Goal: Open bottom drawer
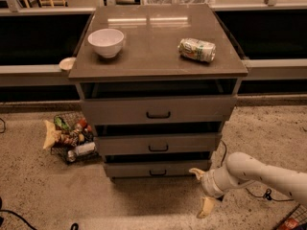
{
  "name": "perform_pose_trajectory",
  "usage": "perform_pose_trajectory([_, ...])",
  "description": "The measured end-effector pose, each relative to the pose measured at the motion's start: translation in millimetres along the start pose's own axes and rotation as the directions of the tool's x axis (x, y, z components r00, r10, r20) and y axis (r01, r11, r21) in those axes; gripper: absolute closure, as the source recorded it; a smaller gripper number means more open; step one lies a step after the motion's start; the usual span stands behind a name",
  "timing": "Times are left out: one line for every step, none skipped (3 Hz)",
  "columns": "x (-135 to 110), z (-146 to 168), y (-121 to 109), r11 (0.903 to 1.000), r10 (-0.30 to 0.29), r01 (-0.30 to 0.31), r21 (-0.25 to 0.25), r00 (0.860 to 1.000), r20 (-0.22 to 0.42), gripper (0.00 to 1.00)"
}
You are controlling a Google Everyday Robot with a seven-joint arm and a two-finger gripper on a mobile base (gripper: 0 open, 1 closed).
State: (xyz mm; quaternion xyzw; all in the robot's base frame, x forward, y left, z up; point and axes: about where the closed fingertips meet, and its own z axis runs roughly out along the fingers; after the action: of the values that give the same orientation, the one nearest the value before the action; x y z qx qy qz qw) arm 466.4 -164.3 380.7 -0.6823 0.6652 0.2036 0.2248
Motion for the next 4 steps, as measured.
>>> perform_pose_trajectory([4.8, 16.4, -12.2, 0.999, -0.044, 0.044, -0.005, 0.999, 0.005, 0.0])
perform_pose_trajectory([12.9, 44.3, -35.5, 0.9949, -0.101, 0.101, 0.0, 0.994, 0.036, 0.0])
perform_pose_trajectory([24.8, 79.9, -67.3, 0.9901, -0.141, 0.139, 0.018, 0.984, 0.111, 0.0])
perform_pose_trajectory([45.9, 119.1, -108.4, 0.9909, -0.133, 0.127, 0.046, 0.976, 0.171, 0.0])
